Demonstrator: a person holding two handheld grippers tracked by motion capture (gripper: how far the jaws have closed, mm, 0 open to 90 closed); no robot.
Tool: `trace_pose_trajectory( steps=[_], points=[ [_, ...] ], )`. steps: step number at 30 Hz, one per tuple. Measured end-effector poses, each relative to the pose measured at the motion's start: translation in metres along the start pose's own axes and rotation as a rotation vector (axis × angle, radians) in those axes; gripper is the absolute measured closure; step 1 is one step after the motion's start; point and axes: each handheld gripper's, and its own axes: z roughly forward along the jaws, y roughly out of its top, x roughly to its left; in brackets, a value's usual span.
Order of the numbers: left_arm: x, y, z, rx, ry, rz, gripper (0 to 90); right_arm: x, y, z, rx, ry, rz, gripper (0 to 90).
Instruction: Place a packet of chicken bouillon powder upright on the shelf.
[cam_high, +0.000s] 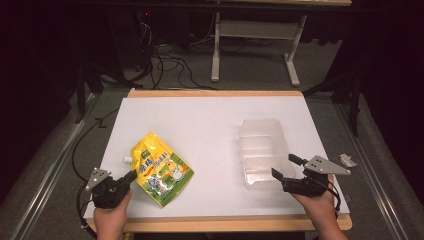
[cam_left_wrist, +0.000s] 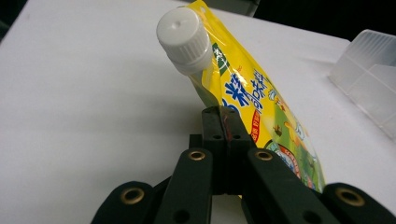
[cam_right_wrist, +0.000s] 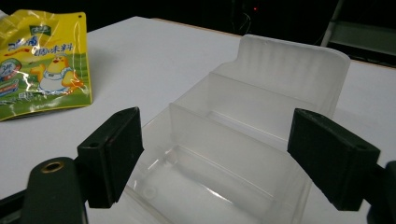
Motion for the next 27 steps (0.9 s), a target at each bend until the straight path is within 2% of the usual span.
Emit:
trace_pose_trajectory(
  steps=[11, 18, 21, 24, 27],
  points=[
    [-0.038, 0.007, -0.016, -0.123, -0.01, 0.135, 90.0, 0.001, 0.0, 0.001, 0.0, -0.006, -0.004, 18.5],
    [-0.056, 0.008, -0.021, -0.169, -0.018, 0.195, 90.0, 0.002, -0.001, 0.001, 0.003, -0.008, -0.005, 18.5],
    [-0.063, 0.009, -0.023, -0.184, -0.037, 0.215, 90.0, 0.002, -0.001, 0.001, 0.003, -0.008, -0.006, 18.6],
    [-0.072, 0.01, -0.024, -0.197, -0.046, 0.256, 90.0, 0.002, -0.001, 0.001, 0.005, -0.01, -0.001, 18.7],
    [-0.081, 0.011, -0.023, -0.212, -0.072, 0.281, 90.0, 0.002, -0.001, 0.001, 0.006, -0.01, -0.001, 18.8]
  ],
)
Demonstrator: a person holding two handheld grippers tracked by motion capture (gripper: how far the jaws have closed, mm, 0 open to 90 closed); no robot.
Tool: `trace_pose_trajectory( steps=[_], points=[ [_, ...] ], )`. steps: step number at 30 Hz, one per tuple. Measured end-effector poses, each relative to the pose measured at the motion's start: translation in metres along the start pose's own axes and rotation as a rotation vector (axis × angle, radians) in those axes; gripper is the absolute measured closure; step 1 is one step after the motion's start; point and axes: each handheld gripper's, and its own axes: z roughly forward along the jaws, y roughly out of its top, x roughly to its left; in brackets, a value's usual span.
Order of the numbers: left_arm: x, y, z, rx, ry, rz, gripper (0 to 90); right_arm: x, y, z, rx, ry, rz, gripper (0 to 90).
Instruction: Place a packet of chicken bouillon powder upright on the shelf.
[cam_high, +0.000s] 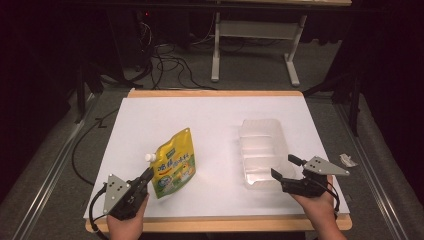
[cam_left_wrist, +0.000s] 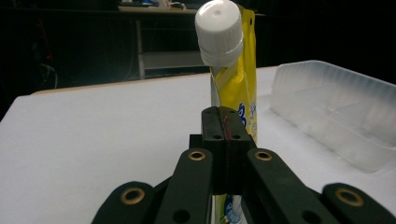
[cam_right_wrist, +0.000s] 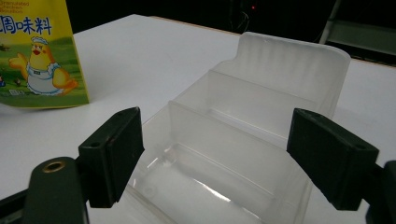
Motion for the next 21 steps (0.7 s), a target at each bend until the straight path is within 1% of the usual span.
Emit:
trace_pose_trajectory(
  steps=[2, 5, 8, 11, 12, 17, 19, 21],
  points=[
    [-0.006, 0.003, 0.002, -0.005, -0.01, 0.024, 90.0, 0.0, 0.0, 0.0, -0.001, -0.001, 0.0, 18.7],
    [-0.013, 0.007, 0.006, -0.022, -0.033, 0.044, 90.0, 0.0, 0.0, -0.001, -0.004, -0.003, 0.0, 18.7],
    [-0.021, 0.013, 0.011, -0.032, -0.055, 0.073, 90.0, 0.0, -0.001, -0.001, -0.004, -0.007, 0.003, 18.8],
    [-0.029, 0.018, 0.017, -0.038, -0.091, 0.096, 90.0, -0.001, -0.001, -0.002, -0.005, -0.008, 0.001, 19.0],
    [-0.032, 0.02, 0.02, -0.036, -0.104, 0.104, 90.0, -0.001, -0.001, -0.002, -0.004, -0.01, 0.011, 19.0],
    [-0.047, 0.03, 0.032, -0.035, -0.154, 0.147, 90.0, -0.003, -0.001, -0.003, -0.006, -0.015, 0.016, 19.1],
    [-0.053, 0.033, 0.039, -0.032, -0.174, 0.153, 90.0, -0.004, -0.002, -0.004, -0.009, -0.017, 0.014, 19.2],
    [-0.058, 0.036, 0.044, -0.032, -0.185, 0.158, 90.0, -0.004, -0.001, -0.005, -0.012, -0.016, 0.014, 19.3]
  ],
)
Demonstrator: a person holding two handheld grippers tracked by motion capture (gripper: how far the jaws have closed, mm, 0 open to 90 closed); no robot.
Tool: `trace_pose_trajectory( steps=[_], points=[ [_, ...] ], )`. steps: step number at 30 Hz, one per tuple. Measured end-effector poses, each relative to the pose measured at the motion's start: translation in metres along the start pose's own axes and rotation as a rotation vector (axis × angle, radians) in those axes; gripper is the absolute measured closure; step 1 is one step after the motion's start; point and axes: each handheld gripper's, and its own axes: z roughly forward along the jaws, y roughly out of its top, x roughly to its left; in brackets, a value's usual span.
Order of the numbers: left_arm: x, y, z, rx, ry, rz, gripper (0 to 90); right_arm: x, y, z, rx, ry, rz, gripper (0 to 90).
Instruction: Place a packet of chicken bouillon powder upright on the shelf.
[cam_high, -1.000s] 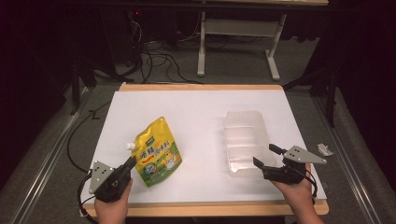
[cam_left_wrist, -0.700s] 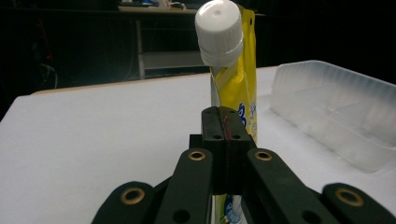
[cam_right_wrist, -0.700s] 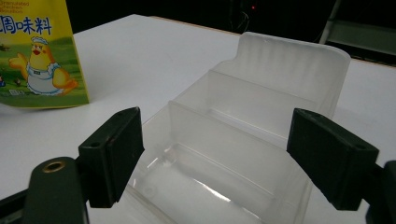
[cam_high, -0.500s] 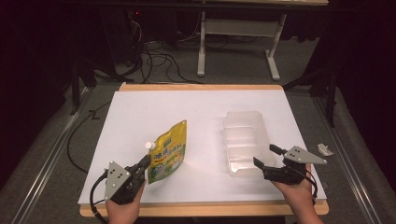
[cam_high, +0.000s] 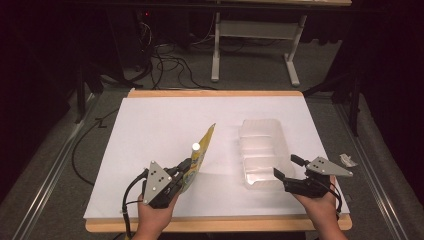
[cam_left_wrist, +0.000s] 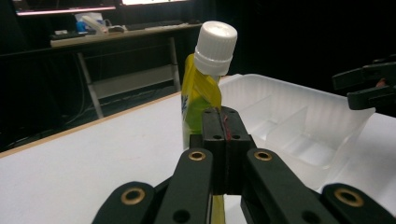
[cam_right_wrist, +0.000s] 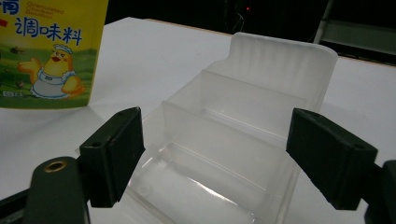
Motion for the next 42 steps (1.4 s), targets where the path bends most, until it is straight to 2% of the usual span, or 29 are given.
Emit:
trace_pose_trajectory(
  steps=[4, 7, 9, 13, 17, 20, 22, 23, 32, 36, 38, 40, 42],
  points=[
    [-0.005, 0.003, 0.006, -0.002, -0.031, 0.009, 90.0, 0.003, 0.003, -0.002, -0.018, 0.016, -0.011, 19.3],
    [-0.011, 0.006, 0.011, -0.005, -0.057, 0.016, 90.0, 0.012, 0.01, -0.002, -0.028, 0.053, -0.02, 18.8],
    [-0.015, 0.008, 0.013, -0.013, -0.079, 0.022, 90.0, 0.019, 0.015, 0.001, -0.029, 0.098, -0.021, 18.6],
    [-0.025, 0.013, 0.016, -0.026, -0.123, 0.038, 90.0, 0.033, 0.028, 0.012, -0.025, 0.201, 0.012, 15.5],
    [-0.033, 0.02, 0.016, -0.044, -0.165, 0.054, 90.0, 0.046, 0.039, 0.027, 0.003, 0.267, 0.0, 14.1],
    [-0.038, 0.024, 0.014, -0.063, -0.181, 0.059, 90.0, 0.051, 0.041, 0.038, 0.019, 0.316, 0.005, 14.0],
    [-0.038, 0.025, 0.013, -0.068, -0.187, 0.06, 90.0, 0.052, 0.041, 0.044, 0.019, 0.383, 0.031, 19.4],
    [-0.038, 0.025, 0.013, -0.067, -0.185, 0.061, 90.0, 0.054, 0.042, 0.047, 0.019, 0.396, 0.036, 18.6],
    [-0.035, 0.027, 0.007, -0.075, -0.182, 0.058, 90.0, 0.053, 0.047, 0.065, 0.045, 0.381, 0.064, 16.6],
    [-0.035, 0.028, 0.005, -0.081, -0.181, 0.058, 90.0, 0.055, 0.048, 0.069, 0.044, 0.404, 0.072, 15.8],
    [-0.033, 0.027, 0.004, -0.074, -0.177, 0.056, 90.0, 0.057, 0.047, 0.07, 0.039, 0.425, 0.065, 22.9],
    [-0.029, 0.025, 0.004, -0.076, -0.165, 0.036, 90.0, 0.06, 0.047, 0.069, 0.03, 0.445, 0.046, 30.5],
    [-0.024, 0.023, 0.002, -0.079, -0.154, 0.016, 90.0, 0.061, 0.048, 0.068, 0.023, 0.427, 0.042, 44.9]
  ],
)
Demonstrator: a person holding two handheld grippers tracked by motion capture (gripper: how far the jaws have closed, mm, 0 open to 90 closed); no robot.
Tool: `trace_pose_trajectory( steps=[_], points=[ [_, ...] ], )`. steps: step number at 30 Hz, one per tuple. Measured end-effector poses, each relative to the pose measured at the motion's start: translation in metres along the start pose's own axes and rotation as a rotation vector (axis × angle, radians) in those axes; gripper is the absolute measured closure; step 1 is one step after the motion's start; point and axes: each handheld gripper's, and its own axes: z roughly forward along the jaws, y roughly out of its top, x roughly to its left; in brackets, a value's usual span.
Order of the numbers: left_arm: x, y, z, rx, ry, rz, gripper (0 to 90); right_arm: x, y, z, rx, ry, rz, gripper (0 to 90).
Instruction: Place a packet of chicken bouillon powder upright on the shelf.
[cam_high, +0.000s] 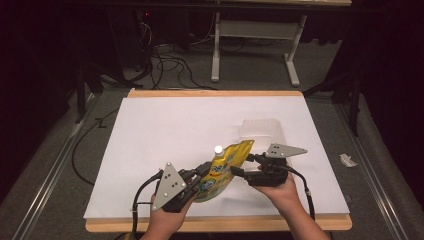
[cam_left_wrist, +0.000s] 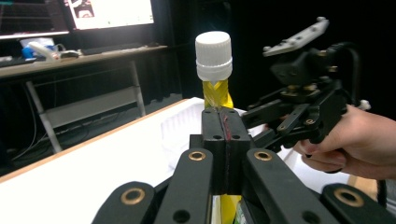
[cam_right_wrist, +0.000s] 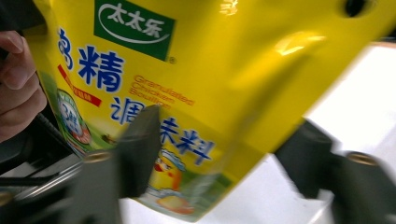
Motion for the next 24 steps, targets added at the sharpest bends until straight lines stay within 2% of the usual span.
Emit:
trace_pose_trajectory(
  steps=[4, 8, 18, 24],
  points=[
    [0.011, -0.004, -0.005, 0.002, 0.029, -0.026, 90.0, -0.002, 0.0, -0.006, -0.036, 0.011, 0.003, 66.6],
    [0.02, -0.01, -0.006, 0.021, 0.044, -0.045, 90.0, 0.003, 0.001, -0.009, -0.053, 0.002, -0.026, 89.4],
    [0.04, -0.03, 0.003, 0.108, 0.071, -0.044, 90.0, 0.016, 0.006, -0.012, -0.07, -0.079, -0.129, 90.0],
    [0.047, -0.045, 0.007, 0.144, 0.081, -0.068, 90.0, 0.021, 0.005, -0.009, -0.068, -0.084, -0.162, 90.0]
  ],
)
